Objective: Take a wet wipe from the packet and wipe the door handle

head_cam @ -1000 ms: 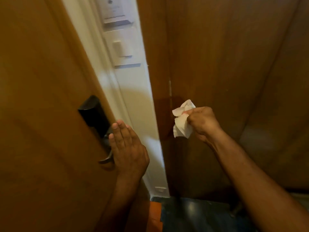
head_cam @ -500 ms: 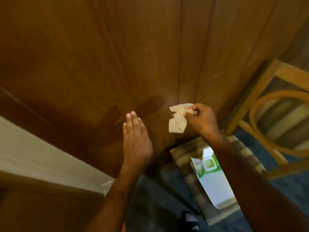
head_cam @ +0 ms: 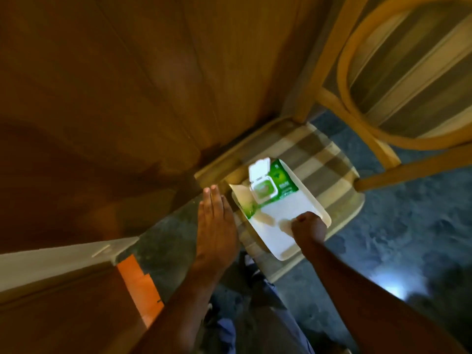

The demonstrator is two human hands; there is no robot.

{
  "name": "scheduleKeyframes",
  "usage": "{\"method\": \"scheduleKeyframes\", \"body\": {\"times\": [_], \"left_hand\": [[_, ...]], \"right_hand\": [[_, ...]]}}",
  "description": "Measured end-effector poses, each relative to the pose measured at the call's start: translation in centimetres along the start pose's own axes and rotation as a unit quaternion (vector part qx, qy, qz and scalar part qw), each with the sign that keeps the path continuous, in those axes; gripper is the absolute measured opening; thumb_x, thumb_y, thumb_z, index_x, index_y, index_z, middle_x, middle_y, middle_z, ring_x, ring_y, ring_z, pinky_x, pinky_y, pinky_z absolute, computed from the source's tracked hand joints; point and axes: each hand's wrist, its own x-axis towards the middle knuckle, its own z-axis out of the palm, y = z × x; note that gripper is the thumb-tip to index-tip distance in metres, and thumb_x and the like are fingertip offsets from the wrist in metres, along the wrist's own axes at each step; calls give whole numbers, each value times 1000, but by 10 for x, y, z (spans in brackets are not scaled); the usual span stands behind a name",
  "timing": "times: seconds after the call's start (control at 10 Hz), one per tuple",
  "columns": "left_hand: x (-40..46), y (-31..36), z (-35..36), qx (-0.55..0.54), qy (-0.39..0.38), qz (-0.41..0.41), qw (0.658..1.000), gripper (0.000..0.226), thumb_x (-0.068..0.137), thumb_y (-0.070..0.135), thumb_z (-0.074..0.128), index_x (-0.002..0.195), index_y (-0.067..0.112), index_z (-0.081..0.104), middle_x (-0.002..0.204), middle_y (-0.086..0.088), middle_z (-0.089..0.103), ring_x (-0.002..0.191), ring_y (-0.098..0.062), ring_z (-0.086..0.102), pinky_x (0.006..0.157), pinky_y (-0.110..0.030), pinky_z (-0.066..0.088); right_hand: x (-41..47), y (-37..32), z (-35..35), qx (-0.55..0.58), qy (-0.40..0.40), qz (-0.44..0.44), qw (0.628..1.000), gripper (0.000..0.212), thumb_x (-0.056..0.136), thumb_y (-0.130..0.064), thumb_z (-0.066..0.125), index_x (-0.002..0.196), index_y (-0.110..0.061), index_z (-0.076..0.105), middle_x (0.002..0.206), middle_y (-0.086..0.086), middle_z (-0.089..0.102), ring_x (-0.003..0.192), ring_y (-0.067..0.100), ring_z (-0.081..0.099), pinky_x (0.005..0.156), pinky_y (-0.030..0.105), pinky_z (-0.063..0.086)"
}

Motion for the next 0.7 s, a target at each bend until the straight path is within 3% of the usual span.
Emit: {"method": "scheduleKeyframes", "body": {"times": [0.1,0.2,0.3,0.4,0.5,0.6,0.7], "left_hand": [[8,10,22,-1,-49,-1,999,80,95,29,22,161,-10,3,169,-34,-11,157,-49,-13,129,-55,0],[9,10,28,-1,-77,-13,997,86,90,37,16,161,-9,0,170,-33,-13,157,-49,-14,129,-54,0],[6,3,31,-19,-86,-30,996,79,100,28,35,163,-4,0,170,-30,-16,157,-47,-17,129,-54,1],[1,-3,28,-26,-98,-38,994,80,102,26,44,164,-1,2,171,-28,-16,158,-46,-17,129,-54,2],[-9,-14,7,-20,-101,-52,993,74,104,29,40,165,1,8,172,-27,-12,159,-44,-15,129,-53,1],[-16,-25,-11,-24,-100,-67,992,73,104,31,38,165,3,10,173,-26,-9,159,-43,-14,130,-54,1],[-37,-51,-50,-20,-24,-88,996,78,103,40,39,165,2,12,173,-26,-1,161,-41,-6,130,-54,4]], "right_hand": [[18,26,26,-64,-77,34,994,27,85,-8,55,105,-1,72,111,15,73,105,33,68,78,28,48],[19,36,37,-140,-110,-2,984,35,80,-5,59,114,2,64,118,19,68,112,36,64,84,30,47],[16,42,40,-243,-153,-50,956,50,86,-13,54,135,-13,50,140,11,53,130,36,48,107,47,39],[8,37,30,-253,-155,-64,953,51,89,-15,49,140,-22,51,145,8,54,132,34,49,111,47,38],[-10,18,8,-232,-48,-84,968,45,89,-20,54,133,-26,58,124,10,70,112,33,65,98,43,51],[-32,-8,-1,-244,-3,-149,958,40,90,-26,60,129,-22,60,114,10,74,105,32,68,91,41,52],[-72,-62,-4,-132,20,-345,929,31,87,-20,65,115,-6,69,110,20,73,103,39,68,87,43,53]]}}
